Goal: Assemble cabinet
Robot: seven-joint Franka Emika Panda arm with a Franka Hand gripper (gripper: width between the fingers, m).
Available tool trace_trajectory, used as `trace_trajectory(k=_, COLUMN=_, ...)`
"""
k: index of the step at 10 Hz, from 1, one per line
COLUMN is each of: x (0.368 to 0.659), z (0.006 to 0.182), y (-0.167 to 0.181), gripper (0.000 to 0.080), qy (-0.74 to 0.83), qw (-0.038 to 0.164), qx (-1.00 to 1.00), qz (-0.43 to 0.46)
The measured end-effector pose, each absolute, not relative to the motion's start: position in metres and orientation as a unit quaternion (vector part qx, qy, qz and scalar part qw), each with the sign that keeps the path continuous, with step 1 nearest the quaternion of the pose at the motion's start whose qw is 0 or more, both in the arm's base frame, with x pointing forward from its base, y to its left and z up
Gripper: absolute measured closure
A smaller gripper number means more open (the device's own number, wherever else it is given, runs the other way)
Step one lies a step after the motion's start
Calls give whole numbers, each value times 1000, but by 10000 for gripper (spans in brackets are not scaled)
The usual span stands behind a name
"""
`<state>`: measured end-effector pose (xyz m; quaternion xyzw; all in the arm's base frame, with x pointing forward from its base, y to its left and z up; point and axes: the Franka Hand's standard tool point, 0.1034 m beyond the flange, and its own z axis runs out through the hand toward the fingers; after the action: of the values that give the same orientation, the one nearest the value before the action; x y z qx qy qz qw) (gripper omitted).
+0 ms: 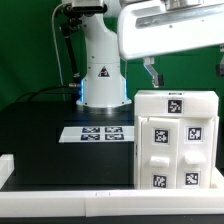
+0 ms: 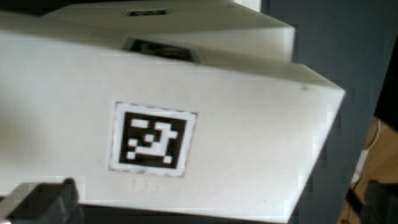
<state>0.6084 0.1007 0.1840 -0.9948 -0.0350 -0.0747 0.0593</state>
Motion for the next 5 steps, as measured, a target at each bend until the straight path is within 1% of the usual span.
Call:
trace_trajectory(k=1, x=610, z=185, y=101, gripper=2, qy=-104, qw=43, qx=-991, qz=-70)
trace_trajectory(k=2, x=610, z=185, y=100, gripper=2, qy=-135, qw=34, qx=-988, qz=-66)
trace_trajectory(k=5, x=611, z=184, y=97, gripper=2, qy=-223, qw=26, qx=-972, qz=-69)
